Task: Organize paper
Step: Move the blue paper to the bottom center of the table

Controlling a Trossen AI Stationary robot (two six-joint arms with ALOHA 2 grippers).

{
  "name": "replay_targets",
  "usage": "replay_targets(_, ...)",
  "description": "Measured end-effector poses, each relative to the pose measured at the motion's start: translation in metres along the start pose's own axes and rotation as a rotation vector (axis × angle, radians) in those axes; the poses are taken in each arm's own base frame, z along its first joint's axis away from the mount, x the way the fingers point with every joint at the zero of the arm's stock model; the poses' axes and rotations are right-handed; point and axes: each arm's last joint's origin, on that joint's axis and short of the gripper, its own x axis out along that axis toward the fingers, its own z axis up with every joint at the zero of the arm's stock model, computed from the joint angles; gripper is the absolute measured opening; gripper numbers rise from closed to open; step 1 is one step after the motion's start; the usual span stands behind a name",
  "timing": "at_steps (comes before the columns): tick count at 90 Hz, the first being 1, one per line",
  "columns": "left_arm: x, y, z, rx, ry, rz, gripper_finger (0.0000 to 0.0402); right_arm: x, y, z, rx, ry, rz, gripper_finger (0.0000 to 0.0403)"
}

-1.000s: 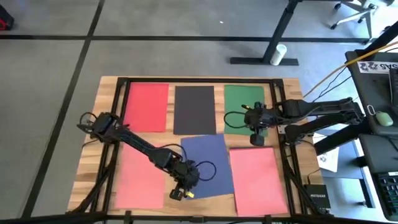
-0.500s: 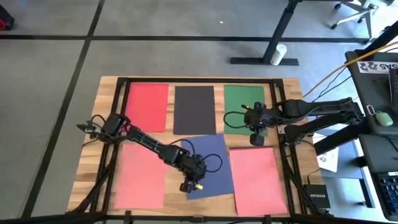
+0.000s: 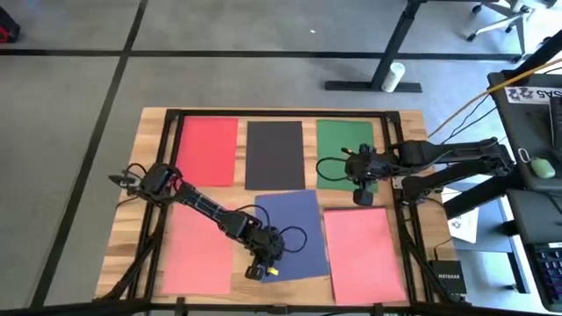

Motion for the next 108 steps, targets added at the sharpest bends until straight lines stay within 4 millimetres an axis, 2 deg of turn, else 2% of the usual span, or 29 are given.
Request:
replay_targets(51,-0.024,-0.028,-0.011,-0.046,0.101,0.009,0.0,0.0,0.001,0.0,-0.001,0.006,0.018,0.0)
replay_targets(59,-0.038,-0.031,-0.006,-0.025,0.064,0.041,0.0,0.0,0.001,0.0,0.0,0.006,0.022,0.0)
replay_targets(67,-0.062,-0.032,0.001,0.019,-0.007,0.131,0.0,0.0,0.001,0.0,-0.001,0.007,0.025,0.0)
replay_targets(74,-0.084,-0.022,0.011,0.026,-0.101,0.264,0.0,0.0,0.001,0.0,0.0,0.006,0.026,0.0)
replay_targets(83,-0.098,0.006,0.018,-0.017,-0.139,0.391,0.0,0.0,0.001,0.0,0.0,0.003,0.025,0.0)
replay_targets(108,-0.079,0.097,0.026,-0.084,-0.157,0.512,0.0,0.0,0.0,0.001,-0.021,-0.005,0.007,0.0)
